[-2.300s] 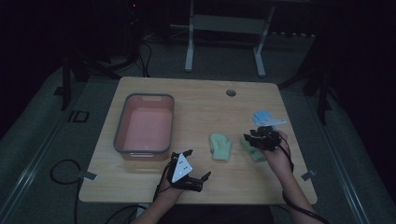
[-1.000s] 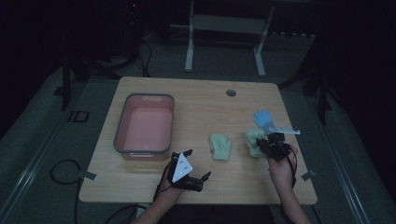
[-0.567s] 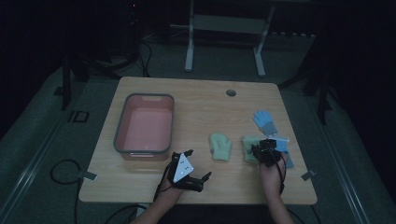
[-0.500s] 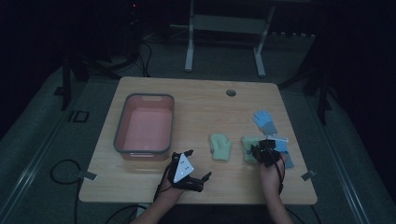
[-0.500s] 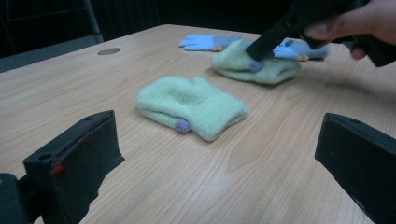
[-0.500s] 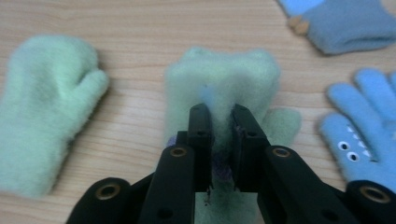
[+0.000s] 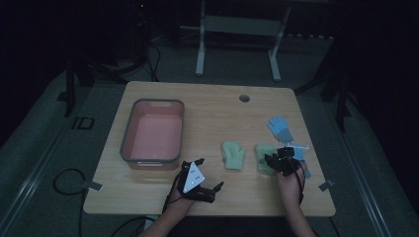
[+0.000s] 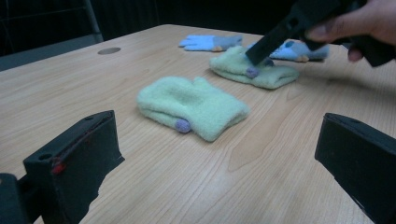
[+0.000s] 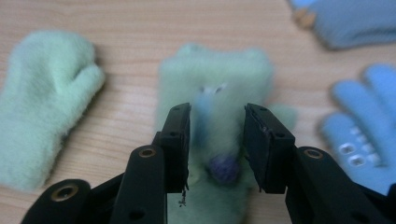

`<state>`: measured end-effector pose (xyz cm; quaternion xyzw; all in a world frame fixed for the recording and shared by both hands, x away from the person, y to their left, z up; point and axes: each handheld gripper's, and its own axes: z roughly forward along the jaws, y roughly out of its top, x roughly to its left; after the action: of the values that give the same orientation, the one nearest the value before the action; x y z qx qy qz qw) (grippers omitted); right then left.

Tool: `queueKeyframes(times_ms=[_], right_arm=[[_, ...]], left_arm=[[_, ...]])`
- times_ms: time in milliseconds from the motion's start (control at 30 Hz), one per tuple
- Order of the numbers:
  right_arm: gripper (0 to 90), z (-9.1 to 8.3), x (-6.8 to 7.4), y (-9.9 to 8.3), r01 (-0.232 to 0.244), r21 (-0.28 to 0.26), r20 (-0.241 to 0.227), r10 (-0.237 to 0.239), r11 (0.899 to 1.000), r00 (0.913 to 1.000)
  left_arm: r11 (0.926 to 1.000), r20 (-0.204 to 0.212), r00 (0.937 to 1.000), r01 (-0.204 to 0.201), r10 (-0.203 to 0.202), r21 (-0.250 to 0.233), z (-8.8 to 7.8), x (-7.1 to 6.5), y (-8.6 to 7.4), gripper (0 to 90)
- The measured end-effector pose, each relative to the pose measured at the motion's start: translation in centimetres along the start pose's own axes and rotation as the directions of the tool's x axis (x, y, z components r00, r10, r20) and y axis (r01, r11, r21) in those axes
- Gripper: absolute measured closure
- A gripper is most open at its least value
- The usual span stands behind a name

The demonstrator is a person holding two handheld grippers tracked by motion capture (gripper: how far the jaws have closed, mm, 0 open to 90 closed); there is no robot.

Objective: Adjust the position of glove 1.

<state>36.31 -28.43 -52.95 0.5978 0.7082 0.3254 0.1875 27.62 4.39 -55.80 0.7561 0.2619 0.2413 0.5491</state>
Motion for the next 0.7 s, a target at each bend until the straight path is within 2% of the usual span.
queueKeyframes(times_ms=[67,133,200,300,333,367,400,433,467,500,533,567,600,633,667,700], right_arm=[[59.3,-0.5,-0.2,0.5,0.015,0.002,-0.027,-0.015,1.0,0.9995],[59.1,-1.0,-0.2,0.9,0.064,0.002,-0.039,-0.063,0.998,0.9972],[57.7,-1.3,-0.4,1.2,0.116,0.005,-0.055,-0.116,0.993,0.9918],[56.4,-1.4,-1.1,1.5,0.198,0.015,-0.096,-0.196,0.98,0.9759],[56.4,-1.4,-1.1,1.5,0.198,0.015,-0.096,-0.196,0.98,0.9759],[56.4,-1.5,-1.4,1.5,0.219,0.01,-0.121,-0.216,0.976,0.9689],[57.6,-1.6,-2.3,1.7,0.266,0.003,-0.147,-0.262,0.964,0.9536],[57.6,-1.6,-2.7,1.8,0.281,-0.009,-0.178,-0.278,0.96,0.9441],[57.9,-1.7,-3.1,1.9,0.29,-0.018,-0.198,-0.288,0.957,0.937],[57.9,-1.7,-3.1,1.9,0.29,-0.018,-0.198,-0.288,0.957,0.937],[58.1,-1.6,-3.3,2.1,0.338,-0.019,-0.205,-0.334,0.941,0.92],[58.1,-1.6,-3.4,2.2,0.358,-0.023,-0.209,-0.355,0.934,0.9113],[58.5,-1.5,-3.4,2.3,0.366,-0.022,-0.215,-0.362,0.93,0.9071],[58.5,-1.5,-3.4,2.3,0.366,-0.022,-0.215,-0.362,0.93,0.9071],[58.8,-1.2,-3.4,2.5,0.385,-0.008,-0.222,-0.377,0.923,0.8994],[58.6,-1.0,-3.3,2.5,0.395,-0.002,-0.216,-0.386,0.919,0.8971]], left_arm=[[1.0,0.001,1.0,0.001,-0.001,0.001,0.0,0.0,0.0,0.0],[1.0,0.0,1.0,0.001,-0.001,0.001,0.0,0.0,0.0,0.0],[1.0,0.0,1.0,-0.002,0.002,-0.001,0.0,0.0,0.0,0.0],[1.0,0.0,1.0,-0.001,0.001,0.0,0.0,0.0,0.0,0.0],[1.0,0.0,1.0,-0.001,0.001,0.0,0.0,0.0,0.0,0.0],[1.0,0.0,1.0,-0.001,0.001,0.0,0.0,0.0,0.0,0.0],[1.0,-0.001,1.0,-0.004,0.004,0.001,0.0,0.0,0.0,0.0],[1.0,-0.002,1.0,-0.006,0.006,0.001,0.0,0.0,0.0,0.0],[1.0,-0.001,1.0,-0.007,0.007,0.001,0.0,-0.1,0.0,0.0],[1.0,-0.001,1.0,-0.007,0.007,0.001,0.0,-0.1,0.0,0.0],[1.0,-0.001,1.0,-0.006,0.006,0.001,0.0,-0.1,0.0,0.0],[1.0,-0.001,1.0,-0.006,0.006,0.001,0.0,-0.1,0.0,0.0],[1.0,-0.002,1.0,-0.004,0.004,0.002,0.0,-0.1,0.0,0.0],[1.0,-0.002,1.0,-0.004,0.004,0.002,0.0,-0.1,0.0,0.0],[1.0,-0.003,1.0,-0.004,0.004,0.003,0.0,-0.1,0.0,0.0],[1.0,-0.004,1.0,-0.003,0.003,0.003,0.0,-0.1,0.0,0.0]])
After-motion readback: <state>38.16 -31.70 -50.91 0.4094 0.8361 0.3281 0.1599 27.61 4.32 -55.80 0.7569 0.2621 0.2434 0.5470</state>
